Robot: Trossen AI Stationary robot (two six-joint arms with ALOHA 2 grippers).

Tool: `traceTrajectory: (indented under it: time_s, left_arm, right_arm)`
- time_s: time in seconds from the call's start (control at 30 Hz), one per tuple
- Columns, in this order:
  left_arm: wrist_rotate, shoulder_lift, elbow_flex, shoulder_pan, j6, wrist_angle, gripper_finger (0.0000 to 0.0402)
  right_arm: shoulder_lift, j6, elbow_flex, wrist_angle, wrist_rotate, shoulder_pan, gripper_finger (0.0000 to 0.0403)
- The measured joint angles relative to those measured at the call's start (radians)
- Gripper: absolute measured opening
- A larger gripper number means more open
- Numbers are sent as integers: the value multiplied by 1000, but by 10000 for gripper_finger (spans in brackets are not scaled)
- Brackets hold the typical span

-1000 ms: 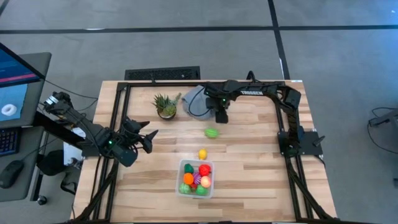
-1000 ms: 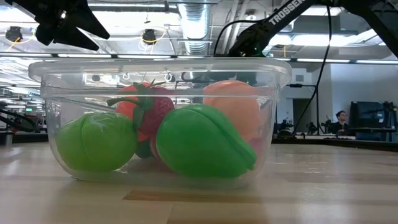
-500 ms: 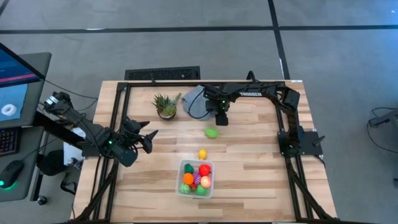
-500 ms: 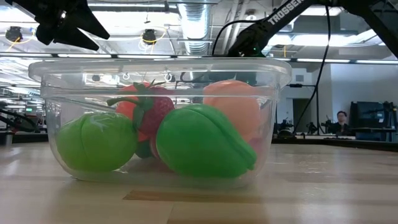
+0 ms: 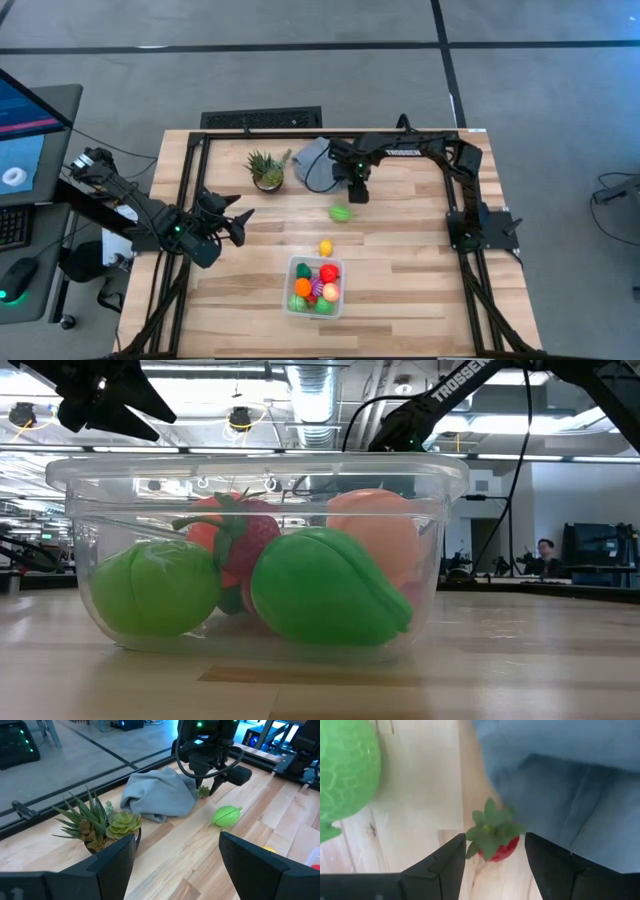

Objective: Pick and placing Produce into tupperware
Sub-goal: Put the red strawberry into the transparent bin

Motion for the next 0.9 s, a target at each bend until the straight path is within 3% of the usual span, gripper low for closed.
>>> traceTrajectory:
  time_s: [0.9]
  left_arm:
    - [2,0,0,0,-1,0,279]
  right_arm:
    - [0,-3,-1,8,16,9,230]
